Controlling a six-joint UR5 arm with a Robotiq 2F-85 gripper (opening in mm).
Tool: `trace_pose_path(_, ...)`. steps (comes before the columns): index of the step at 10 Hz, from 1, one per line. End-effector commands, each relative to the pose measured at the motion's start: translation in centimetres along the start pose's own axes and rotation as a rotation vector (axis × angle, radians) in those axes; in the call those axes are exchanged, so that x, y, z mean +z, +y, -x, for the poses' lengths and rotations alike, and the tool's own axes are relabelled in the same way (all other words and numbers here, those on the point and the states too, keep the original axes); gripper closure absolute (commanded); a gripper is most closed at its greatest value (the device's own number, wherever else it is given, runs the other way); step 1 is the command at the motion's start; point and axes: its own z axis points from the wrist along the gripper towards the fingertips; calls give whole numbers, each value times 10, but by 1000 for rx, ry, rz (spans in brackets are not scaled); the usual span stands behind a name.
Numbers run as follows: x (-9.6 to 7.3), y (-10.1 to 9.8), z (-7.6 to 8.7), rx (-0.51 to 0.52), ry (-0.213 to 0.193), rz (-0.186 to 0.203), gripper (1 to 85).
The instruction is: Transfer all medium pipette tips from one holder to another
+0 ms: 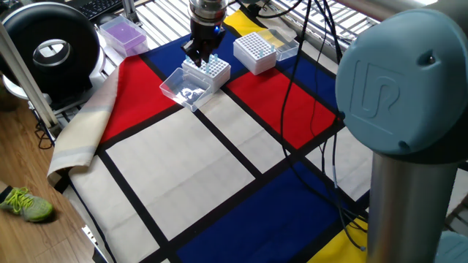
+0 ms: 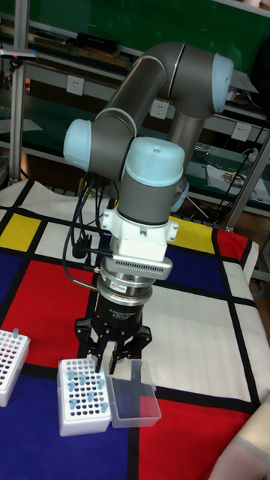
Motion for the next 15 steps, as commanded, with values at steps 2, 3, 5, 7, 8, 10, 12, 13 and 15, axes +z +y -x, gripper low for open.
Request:
trace_pose_path(2, 0, -3, -5, 10, -18, 20, 583)
trace_pose_path(3, -1, -2, -7, 14, -16, 17, 583)
trace_pose_path(5, 3, -3, -9, 12, -26, 23, 590)
trace_pose_path(7, 4, -5, -11, 14, -29, 25, 593)
trace_pose_path(8, 5, -6, -12, 12, -32, 30, 593)
trace_pose_path(10, 6, -8, -14, 15, -34, 32, 600)
trace_pose_path(12, 5, -9, -15, 24, -34, 28, 603)
trace_pose_path(13, 5, -8, -16, 30, -35, 29, 610)
trace_pose_path(15, 5, -6, -19, 48, -35, 27, 633)
